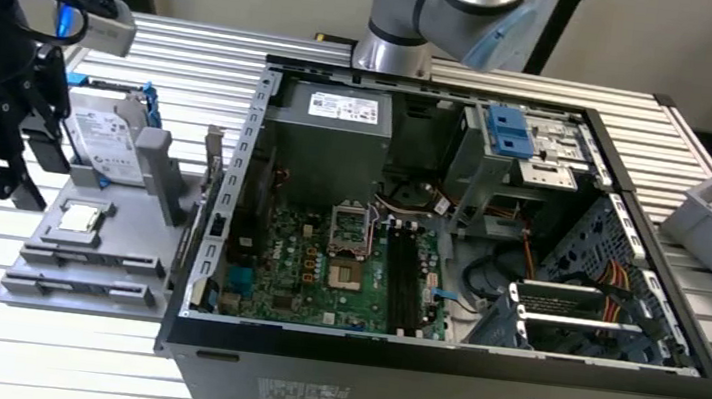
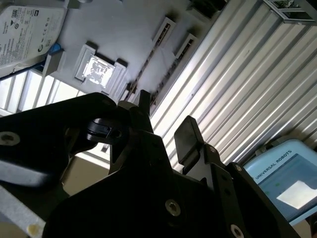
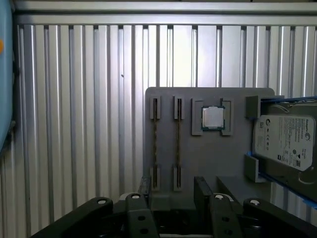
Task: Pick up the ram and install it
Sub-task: 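Pick up the ram and move it above insertion slot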
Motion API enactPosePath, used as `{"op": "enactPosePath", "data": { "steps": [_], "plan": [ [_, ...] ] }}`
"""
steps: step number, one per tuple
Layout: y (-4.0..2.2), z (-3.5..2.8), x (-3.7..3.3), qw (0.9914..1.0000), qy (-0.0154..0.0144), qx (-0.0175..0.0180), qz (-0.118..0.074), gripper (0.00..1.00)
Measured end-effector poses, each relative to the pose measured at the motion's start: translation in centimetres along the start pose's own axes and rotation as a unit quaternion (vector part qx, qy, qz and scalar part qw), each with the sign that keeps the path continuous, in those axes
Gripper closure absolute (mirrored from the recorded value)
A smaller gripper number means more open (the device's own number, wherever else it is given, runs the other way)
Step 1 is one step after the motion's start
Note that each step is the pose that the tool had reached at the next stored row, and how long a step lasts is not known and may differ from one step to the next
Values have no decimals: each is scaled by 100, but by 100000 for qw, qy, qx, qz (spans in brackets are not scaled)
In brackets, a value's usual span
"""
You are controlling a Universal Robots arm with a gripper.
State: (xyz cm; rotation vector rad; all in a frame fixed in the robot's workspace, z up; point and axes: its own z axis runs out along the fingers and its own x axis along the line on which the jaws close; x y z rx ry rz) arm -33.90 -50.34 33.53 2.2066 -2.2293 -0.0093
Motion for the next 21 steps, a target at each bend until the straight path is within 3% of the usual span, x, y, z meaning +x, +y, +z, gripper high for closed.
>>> {"op": "enactPosePath", "data": {
  "steps": [21],
  "plan": [
    [-1, 172, 0, 100000, 1, -3, 130, 0]
  ]
}}
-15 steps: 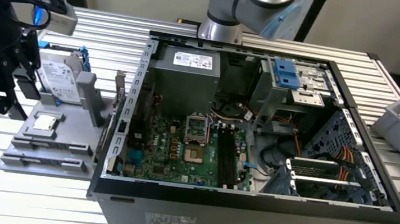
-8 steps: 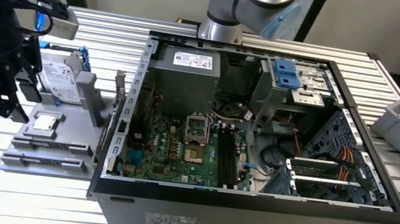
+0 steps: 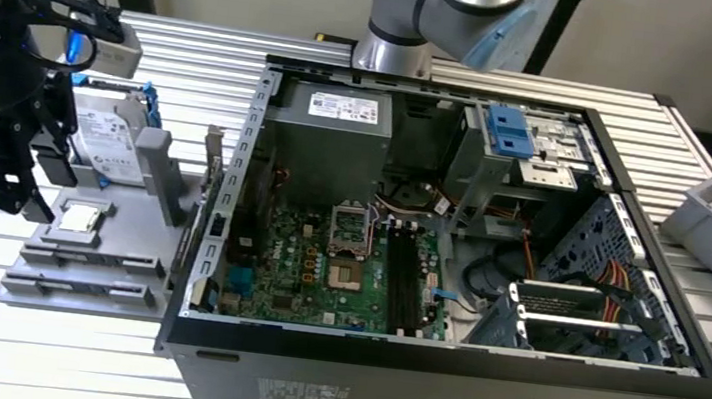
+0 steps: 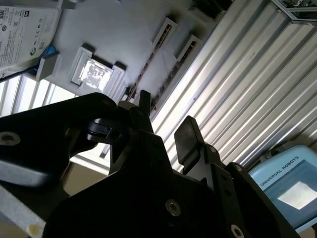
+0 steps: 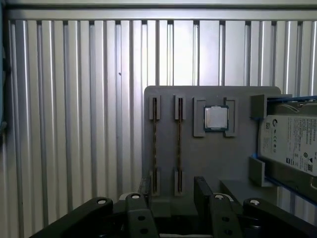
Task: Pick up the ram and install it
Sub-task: 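Pick up the ram and move it above insertion slot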
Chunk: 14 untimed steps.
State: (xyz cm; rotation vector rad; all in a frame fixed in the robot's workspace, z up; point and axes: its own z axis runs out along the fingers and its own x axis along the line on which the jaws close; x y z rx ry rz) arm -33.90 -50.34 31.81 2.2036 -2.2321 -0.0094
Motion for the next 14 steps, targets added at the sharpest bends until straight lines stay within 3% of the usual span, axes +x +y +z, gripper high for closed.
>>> {"op": "enactPosePath", "data": {
  "steps": [14],
  "plan": [
    [-1, 125, 0, 100000, -1, 2, 17, 0]
  ]
}}
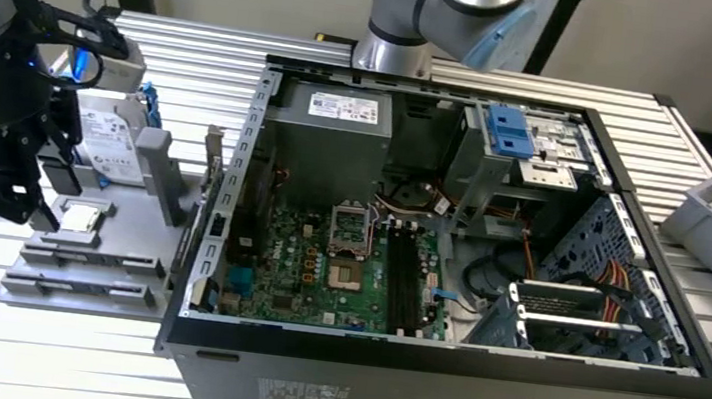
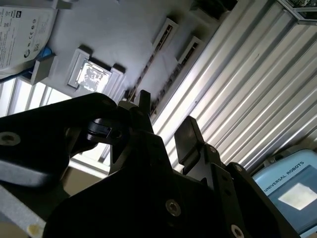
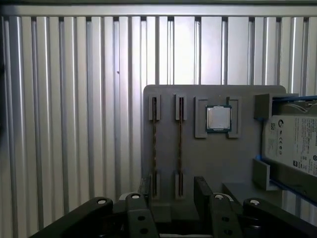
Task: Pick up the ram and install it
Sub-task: 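Pick up the ram and move it above insertion slot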
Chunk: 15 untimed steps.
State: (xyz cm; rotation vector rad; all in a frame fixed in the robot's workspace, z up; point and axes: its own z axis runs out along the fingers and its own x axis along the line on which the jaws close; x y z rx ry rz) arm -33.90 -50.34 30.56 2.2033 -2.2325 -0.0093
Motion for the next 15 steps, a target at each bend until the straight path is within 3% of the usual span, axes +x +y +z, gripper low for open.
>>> {"op": "enactPosePath", "data": {
  "steps": [6, 15],
  "plan": [
    [1, 49, 2, 100000, 5, -5, 13, 0],
    [-2, 109, 74, 100000, -3, -51, 1, 0]
  ]
}}
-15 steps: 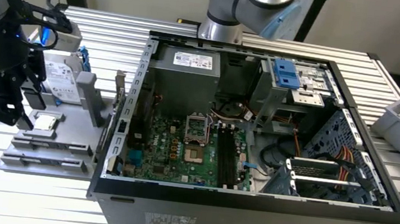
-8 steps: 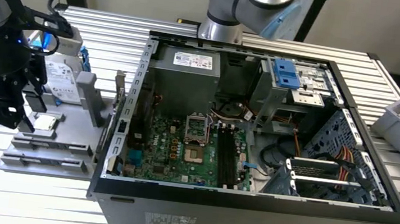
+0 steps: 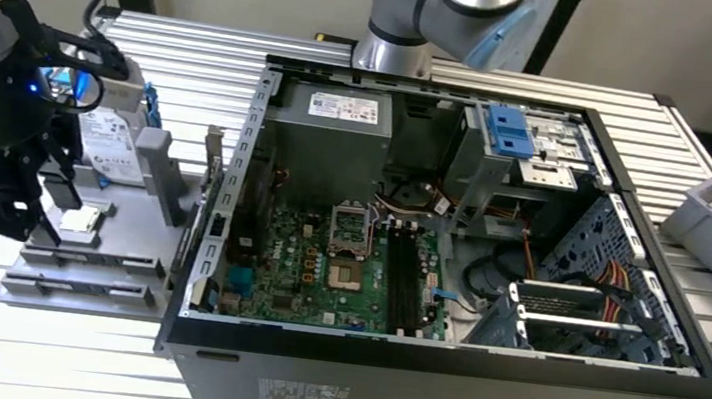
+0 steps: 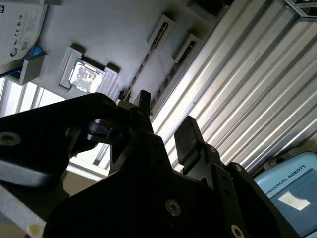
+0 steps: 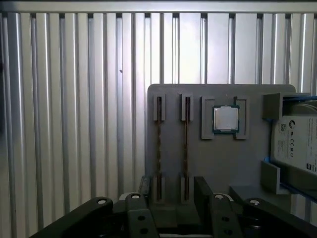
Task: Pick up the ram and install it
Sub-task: 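Pick up the ram and move it above insertion slot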
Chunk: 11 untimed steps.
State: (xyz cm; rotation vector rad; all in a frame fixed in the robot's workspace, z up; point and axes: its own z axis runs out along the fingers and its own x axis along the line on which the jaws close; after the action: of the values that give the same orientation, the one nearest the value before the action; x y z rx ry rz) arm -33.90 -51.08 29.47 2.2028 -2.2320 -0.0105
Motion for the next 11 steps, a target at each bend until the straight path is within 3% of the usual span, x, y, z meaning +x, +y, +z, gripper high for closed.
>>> {"op": "enactPosePath", "data": {
  "steps": [11],
  "plan": [
    [0, 89, 13, 100000, 6, -41, 2, 0]
  ]
}}
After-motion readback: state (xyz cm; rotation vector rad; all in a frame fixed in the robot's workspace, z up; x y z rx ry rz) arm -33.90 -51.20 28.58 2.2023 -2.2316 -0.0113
